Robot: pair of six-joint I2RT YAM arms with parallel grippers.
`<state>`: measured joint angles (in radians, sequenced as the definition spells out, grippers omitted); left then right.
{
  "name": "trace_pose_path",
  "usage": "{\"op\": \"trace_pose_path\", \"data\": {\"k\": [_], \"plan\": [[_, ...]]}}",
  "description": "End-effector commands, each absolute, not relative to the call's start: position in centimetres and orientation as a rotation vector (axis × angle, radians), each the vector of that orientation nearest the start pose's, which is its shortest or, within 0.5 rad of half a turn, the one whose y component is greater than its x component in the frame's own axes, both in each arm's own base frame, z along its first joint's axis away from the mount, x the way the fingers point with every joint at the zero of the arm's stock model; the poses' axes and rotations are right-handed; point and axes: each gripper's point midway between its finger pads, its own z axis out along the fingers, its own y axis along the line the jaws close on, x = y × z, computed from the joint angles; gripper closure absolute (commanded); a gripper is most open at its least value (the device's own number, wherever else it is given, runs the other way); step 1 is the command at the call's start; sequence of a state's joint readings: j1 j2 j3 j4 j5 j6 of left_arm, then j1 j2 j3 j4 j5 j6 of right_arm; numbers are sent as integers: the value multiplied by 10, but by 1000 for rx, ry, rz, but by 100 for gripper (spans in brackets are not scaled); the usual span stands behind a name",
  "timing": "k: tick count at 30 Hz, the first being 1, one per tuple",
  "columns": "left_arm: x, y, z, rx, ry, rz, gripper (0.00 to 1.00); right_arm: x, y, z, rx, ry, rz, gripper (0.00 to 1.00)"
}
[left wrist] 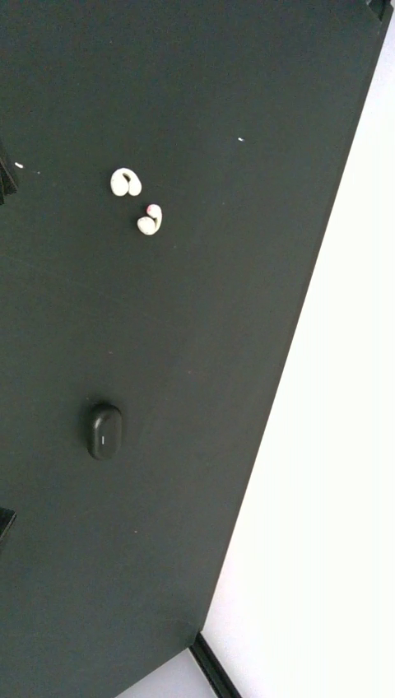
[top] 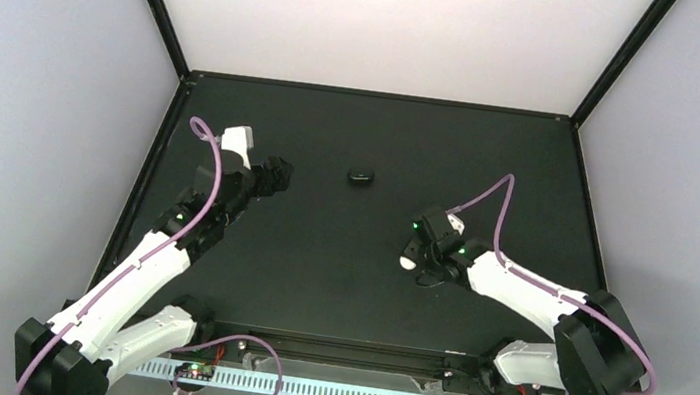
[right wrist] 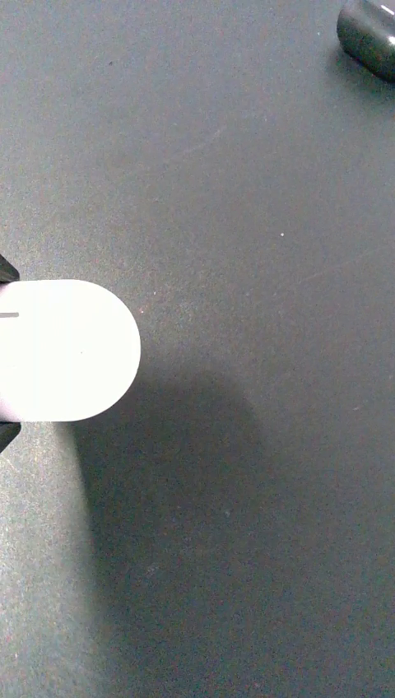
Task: Insert the wireless bluetooth earbuds into the charging case
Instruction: Pick up the charging case at the center of the board.
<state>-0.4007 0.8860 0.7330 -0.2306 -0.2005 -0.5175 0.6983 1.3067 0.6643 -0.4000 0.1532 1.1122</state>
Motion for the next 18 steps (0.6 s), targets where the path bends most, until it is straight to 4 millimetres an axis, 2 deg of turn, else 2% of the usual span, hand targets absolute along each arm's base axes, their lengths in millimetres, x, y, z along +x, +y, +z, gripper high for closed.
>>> {"op": "trace_pose_path", "data": {"k": [1, 9, 16, 18], "plan": [[318, -96, 244, -262, 1960, -404, 1, 251, 182, 57, 819, 2513, 534, 70], [319, -94, 241, -276, 1965, -392, 1, 258, 188, 61, 955, 2427, 551, 66], [319, -96, 238, -278, 1976, -402, 1, 261, 199, 54, 927, 2459, 505, 65], [319, -96, 238, -274, 1974, -407, 1, 264, 204, 58, 890, 2458, 513, 66]]}}
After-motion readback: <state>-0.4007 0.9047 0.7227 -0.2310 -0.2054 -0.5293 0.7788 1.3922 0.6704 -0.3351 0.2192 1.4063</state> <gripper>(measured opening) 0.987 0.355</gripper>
